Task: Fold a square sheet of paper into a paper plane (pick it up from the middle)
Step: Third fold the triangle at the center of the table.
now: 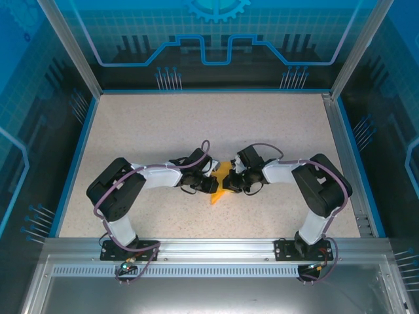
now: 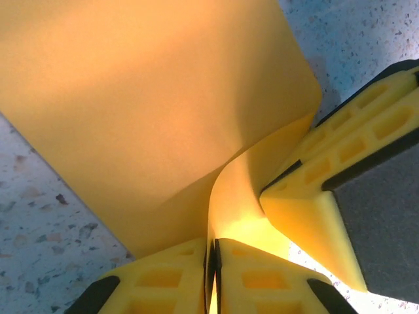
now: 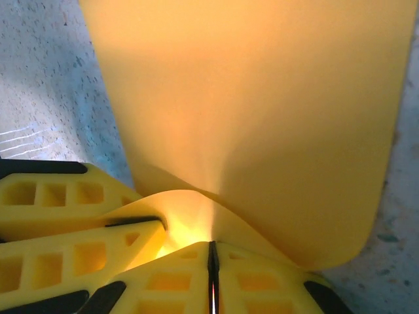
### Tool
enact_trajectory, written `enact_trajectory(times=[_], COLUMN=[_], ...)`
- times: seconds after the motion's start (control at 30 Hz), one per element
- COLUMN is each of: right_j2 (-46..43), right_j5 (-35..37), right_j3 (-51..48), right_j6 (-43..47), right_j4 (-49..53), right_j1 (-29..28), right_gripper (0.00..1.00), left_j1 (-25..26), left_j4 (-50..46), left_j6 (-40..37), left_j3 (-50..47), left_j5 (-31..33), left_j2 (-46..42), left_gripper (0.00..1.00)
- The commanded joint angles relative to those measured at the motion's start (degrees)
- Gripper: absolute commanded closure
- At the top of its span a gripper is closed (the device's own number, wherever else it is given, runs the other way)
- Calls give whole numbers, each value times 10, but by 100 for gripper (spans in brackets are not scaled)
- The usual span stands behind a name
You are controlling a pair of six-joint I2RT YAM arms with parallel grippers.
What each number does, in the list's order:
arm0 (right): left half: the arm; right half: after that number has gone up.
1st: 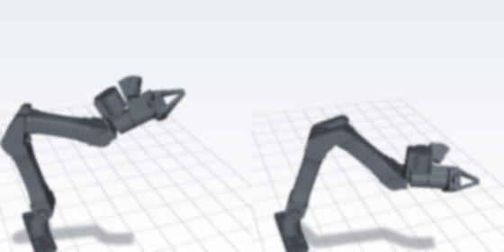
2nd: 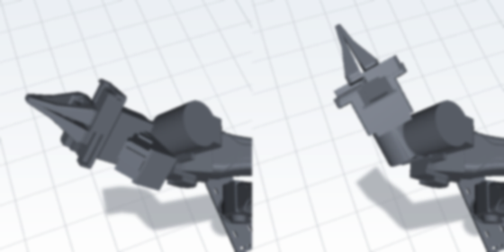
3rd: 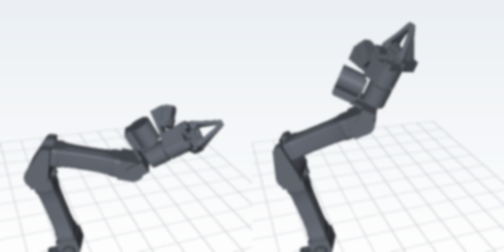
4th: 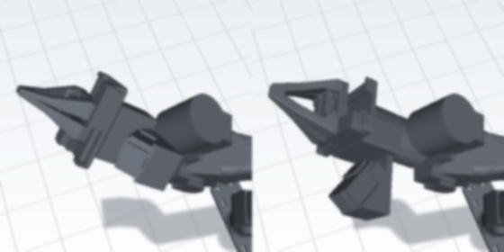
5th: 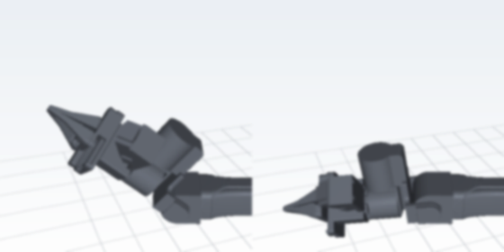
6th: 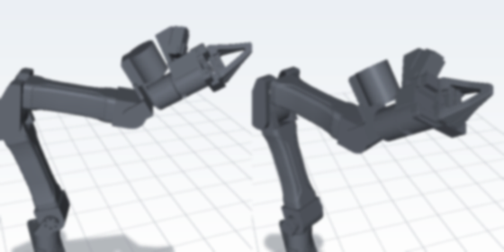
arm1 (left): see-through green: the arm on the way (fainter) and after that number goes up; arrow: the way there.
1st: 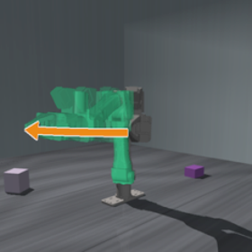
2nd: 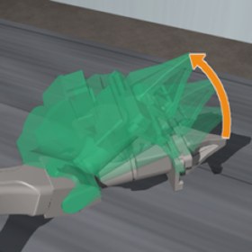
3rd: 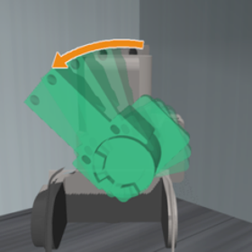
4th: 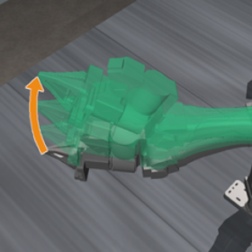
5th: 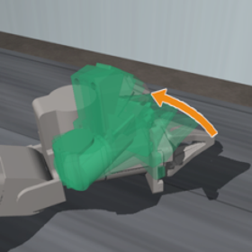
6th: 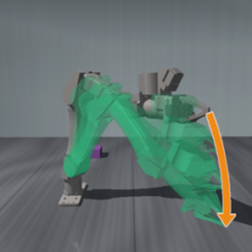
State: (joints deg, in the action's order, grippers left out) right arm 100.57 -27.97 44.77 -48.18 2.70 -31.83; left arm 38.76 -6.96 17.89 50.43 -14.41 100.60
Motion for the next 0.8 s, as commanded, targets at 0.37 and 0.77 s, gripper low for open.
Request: enact_trajectory(times=[0.37,0.77], right_j2=[-41,18], right_j5=[2,25], right_j3=[4,-2], right_j6=[7,22], right_j4=[8,19], right_j1=[13,27], right_gripper=[86,88], left_j1=[-3,-3], left_j4=[-10,-8], left_j6=[-6,-6], left_j3=[4,3], left_j5=[3,2], left_j2=[19,20], left_gripper=[87,87])
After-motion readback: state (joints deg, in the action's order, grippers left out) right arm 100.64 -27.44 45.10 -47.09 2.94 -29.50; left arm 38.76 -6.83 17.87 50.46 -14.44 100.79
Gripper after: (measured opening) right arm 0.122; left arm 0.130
